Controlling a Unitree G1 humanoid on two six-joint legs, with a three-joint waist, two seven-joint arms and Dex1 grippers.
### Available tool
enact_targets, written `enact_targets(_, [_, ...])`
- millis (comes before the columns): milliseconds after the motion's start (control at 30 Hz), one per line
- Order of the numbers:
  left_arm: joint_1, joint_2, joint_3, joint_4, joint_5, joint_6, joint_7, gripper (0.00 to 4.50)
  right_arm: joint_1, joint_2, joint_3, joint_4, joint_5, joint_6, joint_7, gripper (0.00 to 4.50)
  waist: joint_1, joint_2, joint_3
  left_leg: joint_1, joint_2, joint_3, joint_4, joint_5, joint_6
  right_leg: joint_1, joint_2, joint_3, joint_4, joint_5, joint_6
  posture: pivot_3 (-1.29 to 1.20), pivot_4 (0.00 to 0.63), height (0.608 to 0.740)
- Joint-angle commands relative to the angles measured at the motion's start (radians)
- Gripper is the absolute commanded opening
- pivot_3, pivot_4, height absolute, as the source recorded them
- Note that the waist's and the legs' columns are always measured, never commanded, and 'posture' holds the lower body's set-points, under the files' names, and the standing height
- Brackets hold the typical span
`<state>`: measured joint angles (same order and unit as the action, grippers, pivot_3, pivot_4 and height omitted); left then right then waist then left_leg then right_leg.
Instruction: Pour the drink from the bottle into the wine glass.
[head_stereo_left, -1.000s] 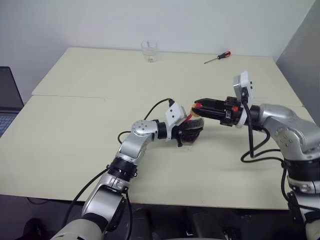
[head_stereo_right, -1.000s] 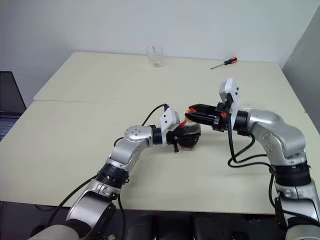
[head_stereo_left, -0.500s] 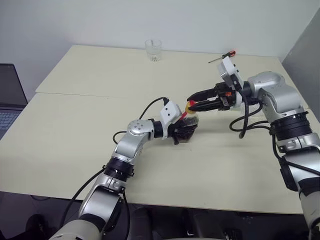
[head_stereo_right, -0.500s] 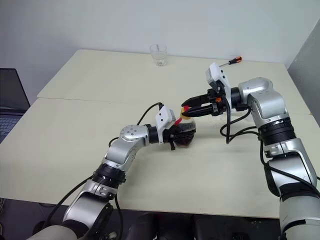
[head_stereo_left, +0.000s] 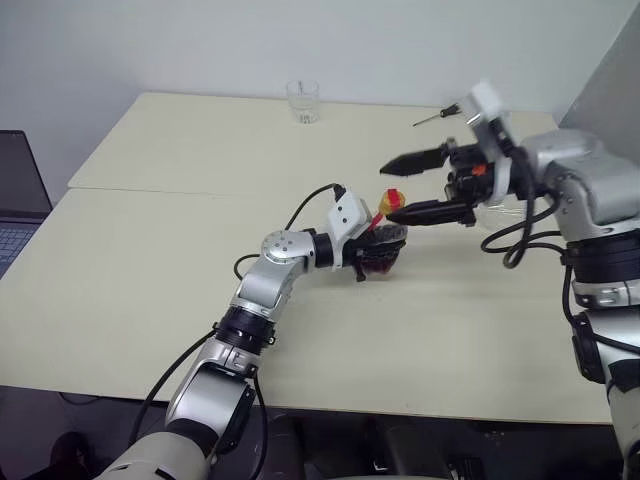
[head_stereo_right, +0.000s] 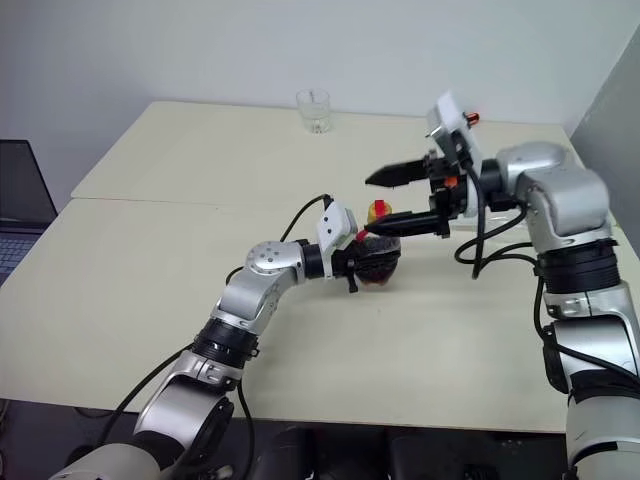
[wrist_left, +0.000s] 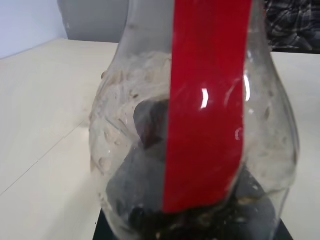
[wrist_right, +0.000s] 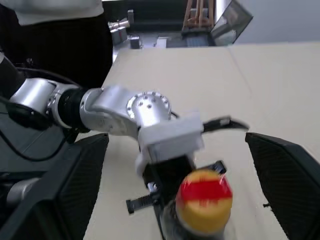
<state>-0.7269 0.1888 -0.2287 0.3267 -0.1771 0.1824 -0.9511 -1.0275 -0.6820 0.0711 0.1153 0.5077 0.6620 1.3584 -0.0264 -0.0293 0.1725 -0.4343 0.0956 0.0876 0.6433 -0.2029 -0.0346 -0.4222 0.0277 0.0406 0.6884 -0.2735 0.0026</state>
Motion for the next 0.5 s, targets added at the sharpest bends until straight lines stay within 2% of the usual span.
enact_targets(33, [-0.027,-0.013,0.017,-0.020,-0.017,-0.027,-0.002,0.92,0.046,-0.041,-0.095,-0.102,0.014,0.034,-0.112,4.50,0.000,0.000,0.000,0.000,0.000,0.000,0.000,0.000,0.000,0.000,0.000,0.000,0.000,0.000,0.000,0.00,0.150,0.740])
enact_targets(133, [-0.023,-0.018,0.016,-0.025,-0.016,-0.026,0.001,0.92,0.106,-0.047,-0.157,-0.210,0.001,0.088,-0.274,4.50,0.000,0.000,0.000,0.000,-0.001,0.000,0.001,0.000,0.000,0.000,-0.001,0.001,0.002,0.000,0.000,0.00,0.150,0.740])
enact_targets(233, [-0.010,-0.018,0.013,-0.029,-0.015,-0.025,0.000,0.92,0.183,-0.001,-0.234,-0.427,0.052,0.301,-0.510,4.50,0.000,0.000,0.000,0.000,-0.001,-0.001,0.001,0.000,0.000,0.000,-0.002,0.001,0.003,0.000,0.000,0.00,0.150,0.740])
enact_targets(333, [0.002,-0.012,0.007,-0.034,-0.014,-0.026,-0.013,0.92,0.226,0.117,-0.298,-0.638,0.093,0.537,-0.751,4.50,-0.007,0.000,0.000,0.001,0.000,-0.003,0.001,0.000,-0.001,0.000,-0.002,0.003,0.004,0.000,0.000,0.00,0.150,0.740])
enact_targets(500, [-0.004,-0.013,0.011,-0.014,-0.012,-0.036,-0.019,0.92,0.211,0.333,-0.367,-0.876,0.095,0.859,-1.002,4.50,-0.005,0.000,0.000,0.002,0.000,-0.003,0.001,0.001,-0.002,-0.001,-0.002,0.001,0.009,-0.003,0.003,0.00,0.150,0.740])
